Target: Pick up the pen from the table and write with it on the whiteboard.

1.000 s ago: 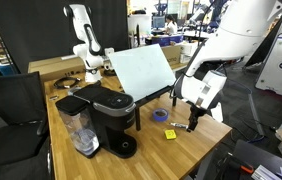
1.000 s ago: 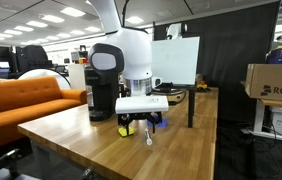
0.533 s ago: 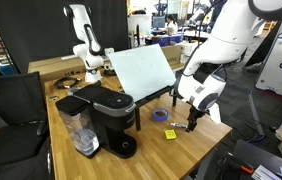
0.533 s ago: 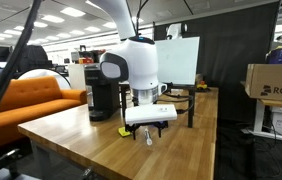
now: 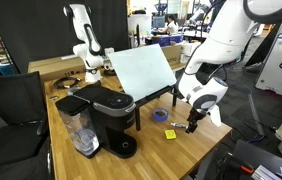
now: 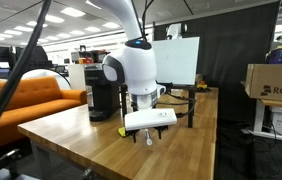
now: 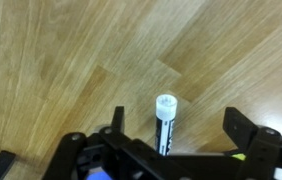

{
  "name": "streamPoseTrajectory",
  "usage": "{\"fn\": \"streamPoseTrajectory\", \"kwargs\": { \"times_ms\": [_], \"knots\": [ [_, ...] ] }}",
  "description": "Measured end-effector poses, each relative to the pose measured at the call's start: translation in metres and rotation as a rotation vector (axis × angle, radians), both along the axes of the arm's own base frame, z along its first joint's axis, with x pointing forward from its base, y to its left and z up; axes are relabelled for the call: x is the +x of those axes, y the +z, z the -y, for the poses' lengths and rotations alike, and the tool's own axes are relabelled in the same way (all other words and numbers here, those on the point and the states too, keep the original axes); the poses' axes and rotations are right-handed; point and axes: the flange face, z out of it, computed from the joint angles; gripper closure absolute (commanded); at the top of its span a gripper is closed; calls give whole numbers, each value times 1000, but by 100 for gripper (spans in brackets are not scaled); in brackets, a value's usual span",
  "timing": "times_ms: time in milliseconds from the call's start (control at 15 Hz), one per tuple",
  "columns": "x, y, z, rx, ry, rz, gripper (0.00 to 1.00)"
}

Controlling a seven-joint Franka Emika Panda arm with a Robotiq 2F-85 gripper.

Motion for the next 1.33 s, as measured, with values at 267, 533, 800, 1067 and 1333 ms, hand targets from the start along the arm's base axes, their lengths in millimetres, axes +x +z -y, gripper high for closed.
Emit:
{"fn": "streamPoseTrajectory", "kwargs": {
  "times_ms": [267, 533, 800, 1067, 1333],
  "knots": [
    [-4, -7, -5, 2, -6, 11, 0],
    [-6, -11, -10, 7, -12, 22, 0],
    [-5, -13, -8, 3, -15, 28, 40],
    [0, -8, -11, -9, -1, 36, 68],
    [3, -6, -13, -15, 11, 40, 96]
  ]
}}
